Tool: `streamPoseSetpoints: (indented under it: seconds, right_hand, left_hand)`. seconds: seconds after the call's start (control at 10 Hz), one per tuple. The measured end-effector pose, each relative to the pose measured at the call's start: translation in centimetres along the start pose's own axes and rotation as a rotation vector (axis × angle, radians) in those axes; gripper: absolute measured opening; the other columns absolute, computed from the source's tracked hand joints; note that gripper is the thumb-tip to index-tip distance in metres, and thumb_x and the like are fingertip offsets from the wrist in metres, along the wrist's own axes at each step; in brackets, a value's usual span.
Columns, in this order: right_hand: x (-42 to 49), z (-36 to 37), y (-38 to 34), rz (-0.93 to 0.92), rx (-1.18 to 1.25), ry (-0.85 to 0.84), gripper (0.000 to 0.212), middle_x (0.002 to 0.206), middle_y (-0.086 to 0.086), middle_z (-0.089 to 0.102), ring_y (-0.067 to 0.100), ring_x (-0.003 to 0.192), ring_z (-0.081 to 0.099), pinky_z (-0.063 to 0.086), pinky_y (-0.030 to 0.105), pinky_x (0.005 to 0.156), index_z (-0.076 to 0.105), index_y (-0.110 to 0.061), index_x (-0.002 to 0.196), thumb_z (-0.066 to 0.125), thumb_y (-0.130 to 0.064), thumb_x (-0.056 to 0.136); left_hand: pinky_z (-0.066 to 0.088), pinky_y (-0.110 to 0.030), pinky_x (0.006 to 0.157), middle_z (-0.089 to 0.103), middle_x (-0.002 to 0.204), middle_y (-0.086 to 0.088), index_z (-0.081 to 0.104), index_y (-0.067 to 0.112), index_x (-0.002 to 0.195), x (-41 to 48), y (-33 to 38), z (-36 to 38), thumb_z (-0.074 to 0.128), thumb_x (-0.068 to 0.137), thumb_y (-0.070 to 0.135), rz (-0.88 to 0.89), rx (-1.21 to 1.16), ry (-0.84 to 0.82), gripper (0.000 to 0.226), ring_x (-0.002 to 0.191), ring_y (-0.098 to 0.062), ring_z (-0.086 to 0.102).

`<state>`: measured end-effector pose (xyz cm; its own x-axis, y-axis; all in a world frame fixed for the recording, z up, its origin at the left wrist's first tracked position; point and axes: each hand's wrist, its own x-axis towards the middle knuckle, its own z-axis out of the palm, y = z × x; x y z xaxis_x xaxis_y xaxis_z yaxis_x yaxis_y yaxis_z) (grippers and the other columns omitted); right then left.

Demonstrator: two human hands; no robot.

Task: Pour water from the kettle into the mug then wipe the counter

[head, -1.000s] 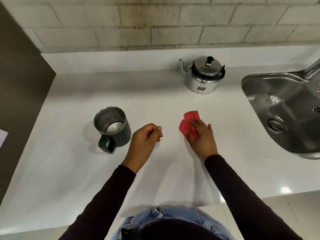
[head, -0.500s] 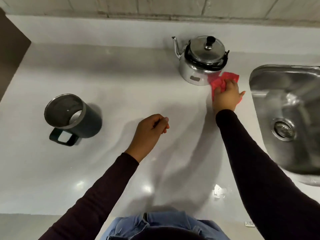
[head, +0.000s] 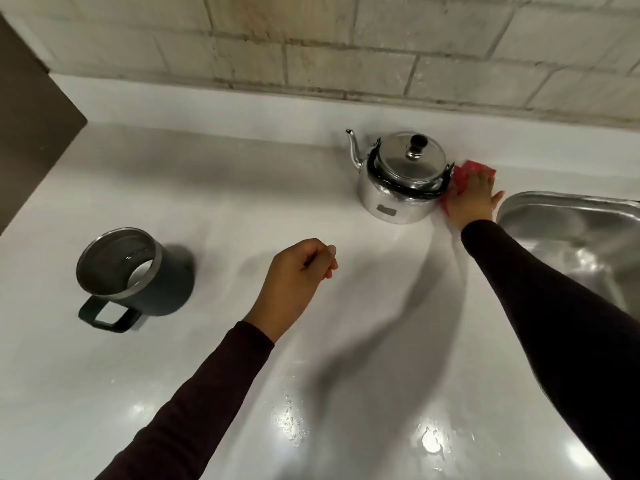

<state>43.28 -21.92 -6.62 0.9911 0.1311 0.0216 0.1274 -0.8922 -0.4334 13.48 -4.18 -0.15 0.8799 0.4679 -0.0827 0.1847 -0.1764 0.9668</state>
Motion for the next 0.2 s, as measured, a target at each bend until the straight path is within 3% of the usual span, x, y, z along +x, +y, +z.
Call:
streamPoseSetpoints:
  seconds: [0.1, 0.2]
  right_hand:
    - [-4.1, -0.9, -1.1, -0.061, -0.310, -0.044, 0.067, 0.158, 0.018, 0.003, 0.033, 0.146, -0.004, -0.005, 0.058, 0.115, 0.007, -0.007, 0.149, 0.039, -0.018, 0.091]
    - [-10.5, 0.1, -2.5, -0.065, -0.345, -0.117, 0.074, 0.158, 0.017, 0.001, 0.032, 0.146, -0.005, -0.006, 0.057, 0.116, 0.006, -0.003, 0.148, 0.045, -0.016, 0.086]
  left_hand:
    - [0.043, -0.013, 0.064, 0.060, 0.058, 0.016, 0.059, 0.024, 0.059, 0.4, 1.1, -1.0, 0.052, 0.088, 0.032, 0.040, 0.056, -0.040, 0.032, 0.059, 0.002, 0.055]
    - [0.043, -0.015, 0.065, 0.061, 0.058, 0.018, 0.059, 0.025, 0.060, -0.7, 2.1, -2.3, 0.052, 0.088, 0.033, 0.052, 0.104, -0.122, 0.030, 0.059, 0.003, 0.055]
